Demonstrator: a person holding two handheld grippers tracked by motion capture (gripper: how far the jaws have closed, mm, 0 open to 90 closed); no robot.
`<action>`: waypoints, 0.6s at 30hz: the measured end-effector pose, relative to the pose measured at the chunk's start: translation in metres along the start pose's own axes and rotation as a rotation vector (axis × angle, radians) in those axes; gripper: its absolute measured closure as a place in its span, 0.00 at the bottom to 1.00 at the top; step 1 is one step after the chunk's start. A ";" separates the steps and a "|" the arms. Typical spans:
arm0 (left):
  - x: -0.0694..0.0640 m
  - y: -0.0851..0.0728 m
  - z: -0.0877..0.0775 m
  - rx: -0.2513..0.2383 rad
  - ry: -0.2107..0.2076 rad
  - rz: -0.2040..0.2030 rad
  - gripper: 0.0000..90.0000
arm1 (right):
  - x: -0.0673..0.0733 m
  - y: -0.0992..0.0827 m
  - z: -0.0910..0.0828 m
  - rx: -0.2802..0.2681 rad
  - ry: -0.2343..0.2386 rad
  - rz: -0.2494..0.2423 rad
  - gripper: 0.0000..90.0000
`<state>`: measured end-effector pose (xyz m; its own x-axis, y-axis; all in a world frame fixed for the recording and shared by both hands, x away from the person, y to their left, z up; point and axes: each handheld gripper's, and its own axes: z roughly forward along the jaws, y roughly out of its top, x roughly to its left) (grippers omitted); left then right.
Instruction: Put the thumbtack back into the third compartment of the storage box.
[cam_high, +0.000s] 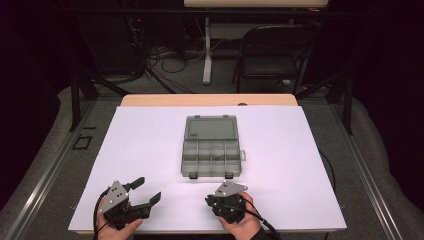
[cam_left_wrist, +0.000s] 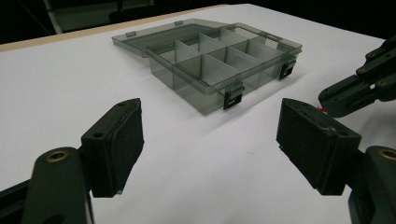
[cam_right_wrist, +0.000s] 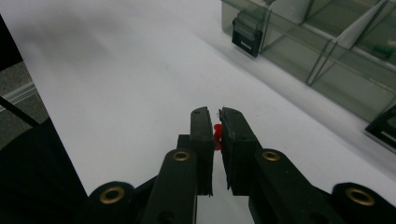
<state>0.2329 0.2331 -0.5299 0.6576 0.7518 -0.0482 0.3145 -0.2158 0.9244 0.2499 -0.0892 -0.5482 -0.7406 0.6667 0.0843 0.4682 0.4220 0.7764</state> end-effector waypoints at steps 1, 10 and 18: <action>0.000 0.000 0.000 0.001 0.001 0.000 0.25 | 0.000 0.002 -0.002 -0.004 0.002 0.000 0.93; 0.000 0.000 0.000 0.002 0.001 0.000 0.25 | -0.005 0.016 -0.013 -0.027 -0.002 -0.004 0.93; 0.000 0.000 0.000 0.003 0.000 0.000 0.25 | -0.013 0.033 -0.021 -0.036 -0.016 -0.018 0.93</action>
<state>0.2330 0.2327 -0.5300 0.6572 0.7522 -0.0481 0.3163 -0.2173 0.9234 0.2648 -0.0966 -0.5109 -0.7406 0.6693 0.0603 0.4370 0.4114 0.7999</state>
